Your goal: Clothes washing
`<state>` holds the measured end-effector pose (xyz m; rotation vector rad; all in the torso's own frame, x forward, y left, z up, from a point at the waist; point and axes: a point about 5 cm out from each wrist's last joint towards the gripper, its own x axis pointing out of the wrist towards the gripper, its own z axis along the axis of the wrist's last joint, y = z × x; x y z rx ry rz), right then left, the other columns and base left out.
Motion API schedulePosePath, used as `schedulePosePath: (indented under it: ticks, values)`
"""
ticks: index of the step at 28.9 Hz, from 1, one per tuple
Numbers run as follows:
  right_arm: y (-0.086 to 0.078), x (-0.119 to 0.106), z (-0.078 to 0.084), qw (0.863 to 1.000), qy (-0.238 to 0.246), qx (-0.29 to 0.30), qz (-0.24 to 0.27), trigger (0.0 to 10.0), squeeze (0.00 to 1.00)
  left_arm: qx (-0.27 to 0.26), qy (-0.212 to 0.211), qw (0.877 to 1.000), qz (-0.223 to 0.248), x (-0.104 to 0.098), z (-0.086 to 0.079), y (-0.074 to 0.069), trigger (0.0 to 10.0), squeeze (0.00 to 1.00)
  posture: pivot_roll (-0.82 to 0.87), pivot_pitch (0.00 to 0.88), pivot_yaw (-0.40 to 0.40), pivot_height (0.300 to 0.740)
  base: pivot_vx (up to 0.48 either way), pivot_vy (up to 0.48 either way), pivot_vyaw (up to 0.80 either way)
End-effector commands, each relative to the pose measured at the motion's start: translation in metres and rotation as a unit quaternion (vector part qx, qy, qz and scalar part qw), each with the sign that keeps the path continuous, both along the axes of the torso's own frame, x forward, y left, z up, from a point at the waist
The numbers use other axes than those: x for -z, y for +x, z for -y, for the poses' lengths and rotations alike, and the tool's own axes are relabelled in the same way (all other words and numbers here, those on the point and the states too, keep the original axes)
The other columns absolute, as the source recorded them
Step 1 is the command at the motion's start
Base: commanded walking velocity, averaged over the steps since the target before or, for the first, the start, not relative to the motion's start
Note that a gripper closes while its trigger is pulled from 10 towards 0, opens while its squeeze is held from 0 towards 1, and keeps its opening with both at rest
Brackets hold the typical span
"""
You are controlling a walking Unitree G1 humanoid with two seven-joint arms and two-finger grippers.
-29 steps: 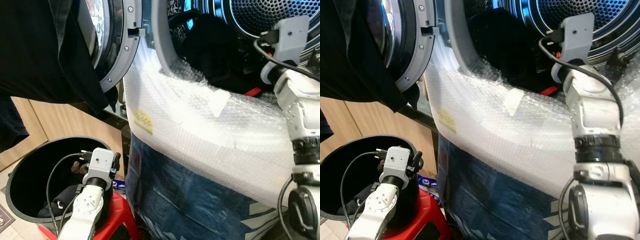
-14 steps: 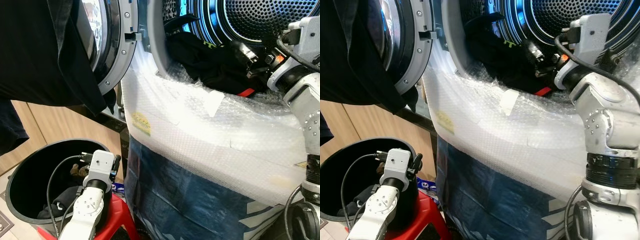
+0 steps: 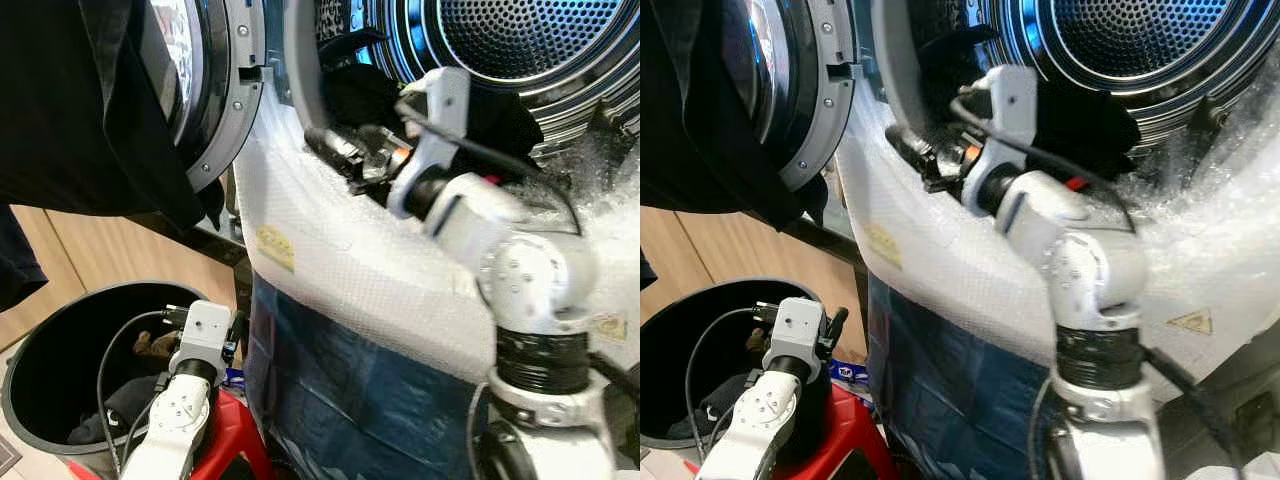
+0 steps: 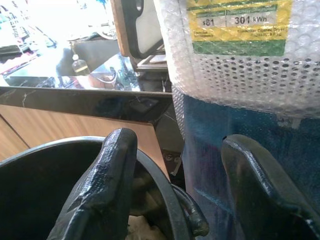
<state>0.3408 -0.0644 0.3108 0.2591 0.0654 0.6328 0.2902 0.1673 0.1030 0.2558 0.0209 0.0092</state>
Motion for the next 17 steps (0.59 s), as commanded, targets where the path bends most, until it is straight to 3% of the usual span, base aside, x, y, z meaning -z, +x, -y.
schedulePosePath:
  ticks: [1,5,8,13,17]
  values:
    - [0.0,-0.014,-0.001,1.0,0.017,0.01,0.009,10.0,0.0,0.006,0.005,1.0,0.0,-0.001,0.003,0.002,10.0,0.0,0.01,0.0,-0.029,0.74,0.0,0.0,0.0]
    - [0.007,-0.023,0.004,0.999,0.011,0.044,0.02,10.0,0.0,0.006,0.007,1.0,0.0,-0.002,0.002,0.003,10.0,0.0,0.01,0.0,-0.029,0.74,0.0,0.0,0.0]
    - [0.013,-0.035,0.018,0.994,-0.024,0.093,0.045,10.0,0.0,0.001,0.005,1.0,-0.003,-0.001,0.0,0.002,10.0,0.0,0.02,0.0,-0.036,0.74,0.0,0.0,0.0]
    - [0.015,-0.04,0.031,0.993,-0.033,0.117,0.01,10.0,0.0,-0.005,0.003,1.0,-0.003,-0.001,-0.002,0.002,10.0,0.0,0.02,0.001,-0.036,0.74,0.0,0.0,0.0]
    - [0.013,-0.043,0.045,0.991,-0.054,0.124,0.015,10.0,0.0,-0.003,0.004,1.0,-0.005,0.001,-0.002,0.002,10.0,0.0,0.01,0.004,-0.036,0.74,0.0,0.0,0.0]
